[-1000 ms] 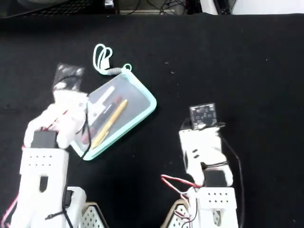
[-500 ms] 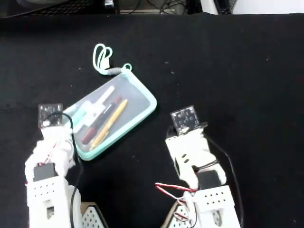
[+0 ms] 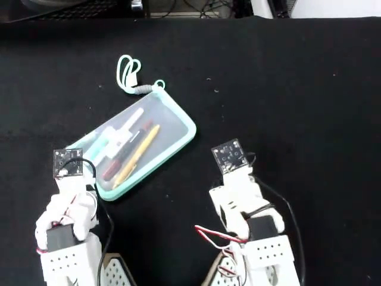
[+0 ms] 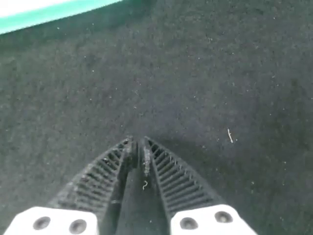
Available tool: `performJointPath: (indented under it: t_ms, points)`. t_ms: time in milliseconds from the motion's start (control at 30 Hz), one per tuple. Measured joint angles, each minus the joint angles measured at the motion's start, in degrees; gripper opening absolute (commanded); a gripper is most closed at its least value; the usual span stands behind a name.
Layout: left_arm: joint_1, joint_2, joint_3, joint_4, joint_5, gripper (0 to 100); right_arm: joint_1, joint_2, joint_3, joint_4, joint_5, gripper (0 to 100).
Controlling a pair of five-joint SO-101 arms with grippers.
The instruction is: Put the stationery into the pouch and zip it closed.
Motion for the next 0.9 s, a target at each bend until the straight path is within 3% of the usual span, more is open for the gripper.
performJointPath:
  t_ms: [367, 800, 900]
  points:
    - [0.88, 0.18, 0.09, 0.26, 0.00, 5, 0.09, -9.58, 0.00, 14.51, -22.59, 2.4]
    - [0.88, 0.18, 0.18, 0.26, 0.00, 5, 0.00, -12.57, -0.18, 17.41, -23.47, 2.3]
    - [0.88, 0.18, 0.18, 0.26, 0.00, 5, 2.81, -13.01, -0.18, 17.41, -23.47, 2.3]
